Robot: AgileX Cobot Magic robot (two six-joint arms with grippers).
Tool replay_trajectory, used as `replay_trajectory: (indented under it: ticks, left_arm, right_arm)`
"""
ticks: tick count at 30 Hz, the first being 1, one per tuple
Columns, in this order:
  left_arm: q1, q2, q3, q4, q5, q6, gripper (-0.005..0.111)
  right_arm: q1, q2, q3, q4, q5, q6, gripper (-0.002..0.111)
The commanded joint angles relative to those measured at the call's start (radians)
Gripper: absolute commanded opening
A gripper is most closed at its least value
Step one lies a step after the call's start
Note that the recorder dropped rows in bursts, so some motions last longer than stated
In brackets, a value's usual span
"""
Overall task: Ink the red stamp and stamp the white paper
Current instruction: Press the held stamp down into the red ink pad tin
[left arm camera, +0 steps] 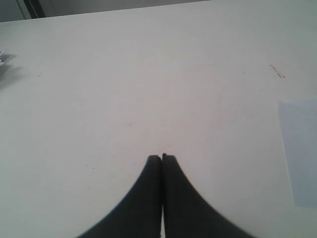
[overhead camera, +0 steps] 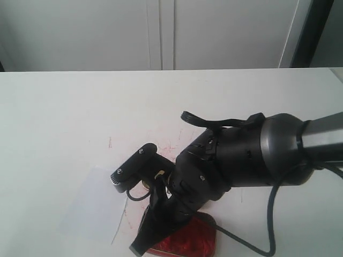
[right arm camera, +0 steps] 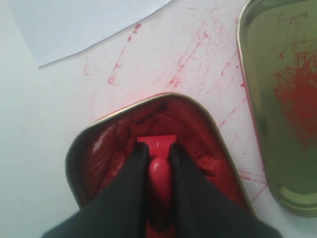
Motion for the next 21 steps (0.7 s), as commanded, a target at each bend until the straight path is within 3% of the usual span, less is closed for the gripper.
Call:
replay_trajectory:
  ticks: [1,21]
  left_arm:
    - [-0.001,0.000,0.002,-0.006,0.000,-0.004,0.000]
    - [-0.001,0.000,0.002,-0.006,0.000,-0.004,0.000]
  right_arm:
    - [0.001,0.118,0.044,-0.006,0.066,0.001,0.000]
    - [0.001,-0.066,0.015,-0.006,0.041,0.030,0.000]
